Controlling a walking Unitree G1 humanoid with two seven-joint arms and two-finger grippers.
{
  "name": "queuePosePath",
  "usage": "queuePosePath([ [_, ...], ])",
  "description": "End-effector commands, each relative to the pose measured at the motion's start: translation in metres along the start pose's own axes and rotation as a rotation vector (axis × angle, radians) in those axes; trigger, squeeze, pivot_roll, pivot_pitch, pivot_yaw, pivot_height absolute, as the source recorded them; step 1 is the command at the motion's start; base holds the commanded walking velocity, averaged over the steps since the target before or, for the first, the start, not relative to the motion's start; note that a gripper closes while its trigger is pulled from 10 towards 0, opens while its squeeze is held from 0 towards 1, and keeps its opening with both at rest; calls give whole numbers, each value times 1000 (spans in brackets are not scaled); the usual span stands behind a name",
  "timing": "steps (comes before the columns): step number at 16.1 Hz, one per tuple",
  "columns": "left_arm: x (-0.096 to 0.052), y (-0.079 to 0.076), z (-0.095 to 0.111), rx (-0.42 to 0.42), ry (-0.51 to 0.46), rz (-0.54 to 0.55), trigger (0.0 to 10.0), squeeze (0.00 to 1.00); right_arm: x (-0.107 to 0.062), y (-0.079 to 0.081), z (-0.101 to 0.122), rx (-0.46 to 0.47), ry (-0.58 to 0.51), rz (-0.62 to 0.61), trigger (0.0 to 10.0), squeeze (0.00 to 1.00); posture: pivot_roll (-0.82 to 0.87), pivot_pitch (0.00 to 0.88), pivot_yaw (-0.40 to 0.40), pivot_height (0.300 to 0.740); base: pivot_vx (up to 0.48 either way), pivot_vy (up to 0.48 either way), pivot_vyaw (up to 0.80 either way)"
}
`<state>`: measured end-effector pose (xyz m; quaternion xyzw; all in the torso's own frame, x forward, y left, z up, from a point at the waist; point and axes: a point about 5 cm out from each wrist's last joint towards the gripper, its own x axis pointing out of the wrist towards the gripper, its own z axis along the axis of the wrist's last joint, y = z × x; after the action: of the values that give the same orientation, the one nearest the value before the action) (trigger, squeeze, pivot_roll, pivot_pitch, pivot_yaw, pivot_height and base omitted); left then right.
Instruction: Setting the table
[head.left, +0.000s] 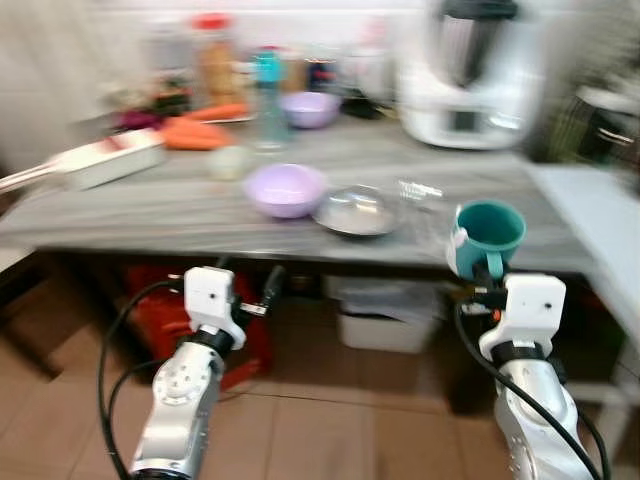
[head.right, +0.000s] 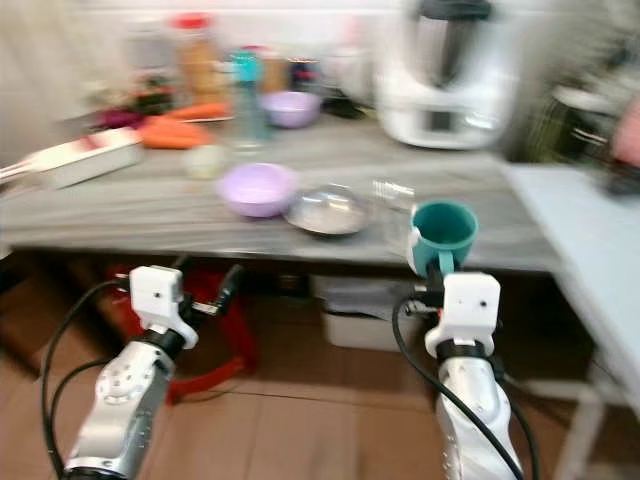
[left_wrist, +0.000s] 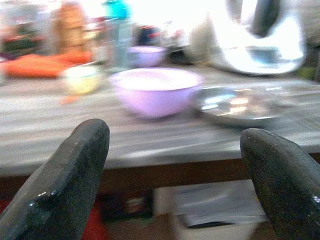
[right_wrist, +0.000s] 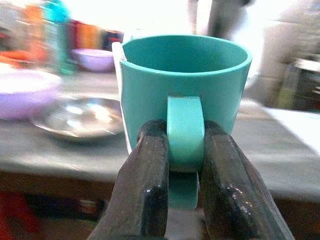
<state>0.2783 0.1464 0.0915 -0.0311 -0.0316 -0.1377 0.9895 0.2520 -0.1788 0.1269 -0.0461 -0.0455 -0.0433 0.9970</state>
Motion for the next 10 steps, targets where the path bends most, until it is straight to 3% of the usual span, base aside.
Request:
queuePosePath([
  [1, -1, 6, 2, 3, 2, 25, 10000, 0, 2, 5, 8, 10, -27, 21, 10000, 0, -83, 0, 6, 740, 364, 0, 431],
  [7, 1, 1, 3, -5, 7, 7, 10000, 0, 3, 9, 6, 43, -10, 18, 10000, 0, -83, 0, 12, 740, 360, 0, 68],
  [10, 0, 0, 3, -10, 10, 5, 10000, 0, 3, 10, 6, 42, -14, 23, 10000, 0, -80, 0, 10, 740, 361, 0, -758],
])
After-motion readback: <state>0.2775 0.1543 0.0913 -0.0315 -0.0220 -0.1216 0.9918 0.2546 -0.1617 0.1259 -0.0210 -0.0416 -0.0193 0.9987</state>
